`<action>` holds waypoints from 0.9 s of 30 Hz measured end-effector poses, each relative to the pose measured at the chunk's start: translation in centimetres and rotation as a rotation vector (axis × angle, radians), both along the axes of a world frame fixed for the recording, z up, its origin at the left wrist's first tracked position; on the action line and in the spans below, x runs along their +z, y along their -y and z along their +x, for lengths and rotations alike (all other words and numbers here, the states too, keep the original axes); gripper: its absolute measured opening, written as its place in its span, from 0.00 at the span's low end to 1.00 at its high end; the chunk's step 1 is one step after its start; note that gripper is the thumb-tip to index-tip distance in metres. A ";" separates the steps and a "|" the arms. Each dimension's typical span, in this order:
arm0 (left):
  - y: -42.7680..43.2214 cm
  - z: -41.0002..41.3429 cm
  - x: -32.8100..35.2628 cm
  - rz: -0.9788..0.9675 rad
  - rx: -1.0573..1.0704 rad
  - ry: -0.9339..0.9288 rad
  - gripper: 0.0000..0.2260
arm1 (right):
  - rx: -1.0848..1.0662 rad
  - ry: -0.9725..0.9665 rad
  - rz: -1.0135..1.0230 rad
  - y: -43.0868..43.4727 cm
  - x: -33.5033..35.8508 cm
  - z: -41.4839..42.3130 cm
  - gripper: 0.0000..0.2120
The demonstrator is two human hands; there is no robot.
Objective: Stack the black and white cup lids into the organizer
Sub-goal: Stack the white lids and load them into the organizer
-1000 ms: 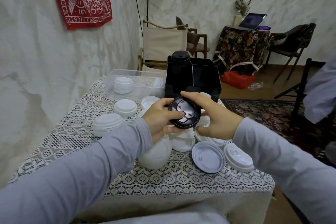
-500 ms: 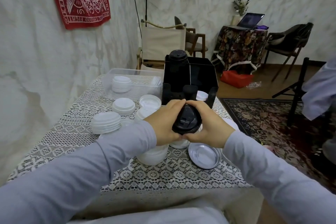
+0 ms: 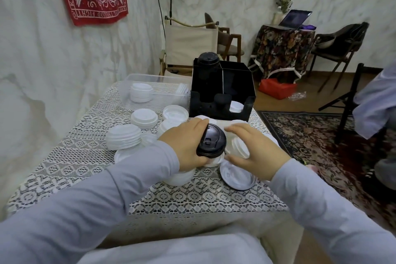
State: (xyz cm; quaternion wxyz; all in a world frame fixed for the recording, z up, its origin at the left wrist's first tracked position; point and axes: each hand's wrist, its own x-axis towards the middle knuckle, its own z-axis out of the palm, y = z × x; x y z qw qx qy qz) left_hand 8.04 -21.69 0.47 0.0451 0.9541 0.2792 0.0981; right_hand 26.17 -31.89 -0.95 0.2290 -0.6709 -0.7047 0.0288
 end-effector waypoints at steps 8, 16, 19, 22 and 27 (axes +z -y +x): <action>0.7 -0.9 -0.5 -0.038 0.036 -0.045 0.43 | 0.098 0.303 -0.019 4.4 -4.3 -0.3 0.17; 0.9 -1.6 -1.0 -0.063 -0.015 -0.006 0.43 | -0.034 -0.080 0.045 4.9 -3.2 0.7 0.06; 0.7 -1.8 -0.8 -0.046 -0.036 0.019 0.43 | -0.114 -0.201 0.117 4.1 -0.6 0.9 0.06; 0.8 -1.5 -0.7 -0.004 -0.078 0.014 0.42 | -0.154 -0.244 0.175 2.3 1.0 0.6 0.04; 1.1 -0.8 -0.5 0.068 -0.137 0.008 0.43 | -0.171 -0.309 0.125 -1.6 1.3 -0.6 0.05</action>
